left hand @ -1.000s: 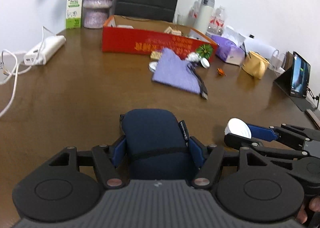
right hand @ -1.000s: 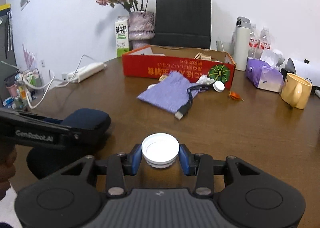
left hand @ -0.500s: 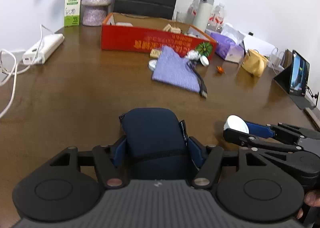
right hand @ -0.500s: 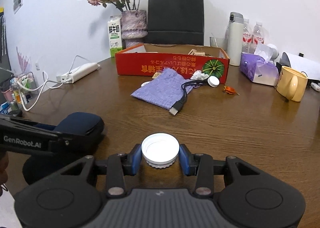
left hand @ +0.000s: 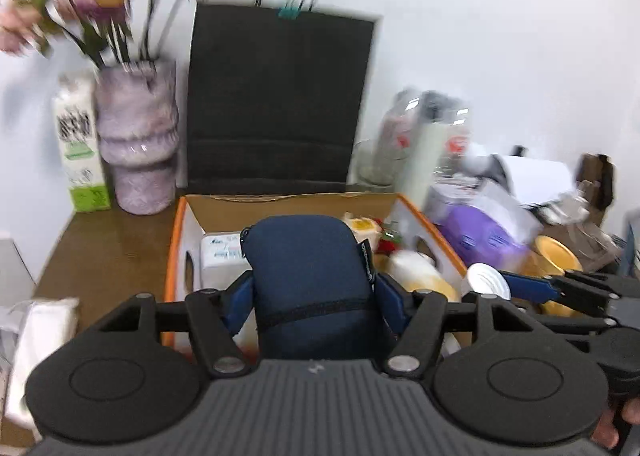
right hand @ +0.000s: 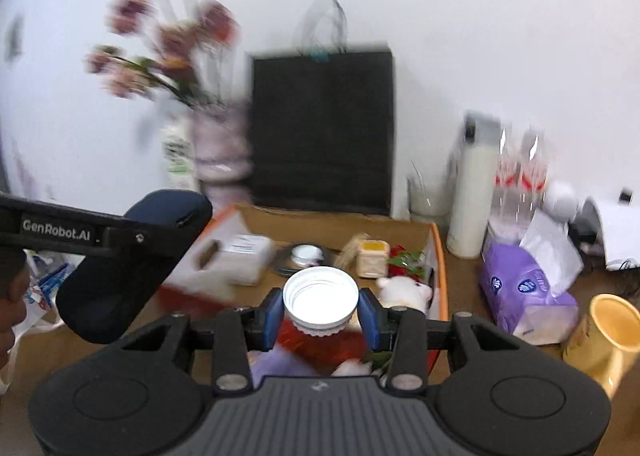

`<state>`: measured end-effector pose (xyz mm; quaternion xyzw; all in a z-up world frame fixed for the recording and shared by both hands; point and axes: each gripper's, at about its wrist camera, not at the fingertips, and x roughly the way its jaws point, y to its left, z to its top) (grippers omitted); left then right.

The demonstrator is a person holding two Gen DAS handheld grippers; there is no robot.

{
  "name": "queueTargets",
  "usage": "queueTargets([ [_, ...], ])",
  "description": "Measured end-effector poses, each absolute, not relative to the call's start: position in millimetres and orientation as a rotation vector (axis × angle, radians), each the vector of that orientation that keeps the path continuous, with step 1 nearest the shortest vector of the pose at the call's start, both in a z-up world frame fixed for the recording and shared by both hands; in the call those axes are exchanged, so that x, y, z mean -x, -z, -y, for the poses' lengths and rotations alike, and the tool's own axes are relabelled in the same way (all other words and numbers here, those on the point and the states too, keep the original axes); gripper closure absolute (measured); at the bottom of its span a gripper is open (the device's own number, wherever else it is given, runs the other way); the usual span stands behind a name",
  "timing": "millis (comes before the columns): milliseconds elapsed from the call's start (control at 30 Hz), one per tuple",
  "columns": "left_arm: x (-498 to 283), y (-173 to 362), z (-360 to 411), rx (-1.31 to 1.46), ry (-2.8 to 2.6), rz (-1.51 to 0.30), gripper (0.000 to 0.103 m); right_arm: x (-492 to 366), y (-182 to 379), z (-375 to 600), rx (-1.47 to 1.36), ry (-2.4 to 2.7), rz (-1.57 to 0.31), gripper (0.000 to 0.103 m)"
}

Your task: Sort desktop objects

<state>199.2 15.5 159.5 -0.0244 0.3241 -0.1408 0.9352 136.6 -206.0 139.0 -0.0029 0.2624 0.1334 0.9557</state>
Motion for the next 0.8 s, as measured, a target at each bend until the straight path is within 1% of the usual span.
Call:
queueTargets([
  [133, -293.5, -126.8, -2.5, 0.068, 0.225, -0.819, 0.038, -238.8, -129.0, 214.8, -0.07, -0.307, -0.686, 0.064],
  [233, -336.1, -88.5, -3.2, 0.11, 0.178, -0.952, 0.037, -299.6, -105.9, 206.6, -0.046, -0.289, -0.806, 0.064],
  [300, -335.9, -79.4, 6.1, -0.012, 0.163, -0.894, 0.049, -316.8, -89.3, 196.6, -0.005, -0.27, -0.84, 0.064],
  [400, -320.2, -75.2, 21.4, -0.136, 0.233, -0.874, 0.048, -330.6, -60.5, 183.6, 0.032, -0.297, -0.892, 0.064],
  [433, -315.9, -73.4, 26.5, -0.17, 0.239, -0.869, 0.05, -334.0, -52.5, 179.9, 0.045, -0.299, -0.901, 0.064],
  [467, -312.6, -72.1, 29.2, -0.195, 0.233, -0.856, 0.049, -335.9, -48.0, 176.6, 0.051, -0.293, -0.904, 0.064],
  [500, -311.7, -71.8, 28.4, -0.201, 0.221, -0.845, 0.043, -338.2, -46.7, 175.6, 0.054, -0.274, -0.904, 0.064],
  [533, -314.4, -72.1, 26.2, -0.194, 0.217, -0.849, 0.039, -337.5, -50.1, 177.2, 0.034, -0.262, -0.888, 0.062],
  [567, -313.7, -73.2, 20.4, -0.166, 0.215, -0.853, 0.033, -336.3, -53.5, 180.2, 0.009, -0.256, -0.869, 0.056],
  [633, -310.6, -79.7, 12.6, -0.12, 0.209, -0.836, 0.033, -328.8, -59.8, 184.6, -0.029, -0.262, -0.85, 0.054],
  [733, -286.0, -95.5, 3.5, -0.108, 0.206, -0.765, 0.031, -295.9, -77.9, 196.1, -0.016, -0.243, -0.775, 0.045],
  [767, -277.6, -102.0, 3.0, -0.107, 0.193, -0.743, 0.026, -280.3, -83.5, 198.9, -0.01, -0.229, -0.74, 0.035],
  [800, -266.8, -107.3, 1.9, -0.101, 0.183, -0.72, 0.023, -263.8, -88.5, 202.2, -0.005, -0.22, -0.708, 0.029],
])
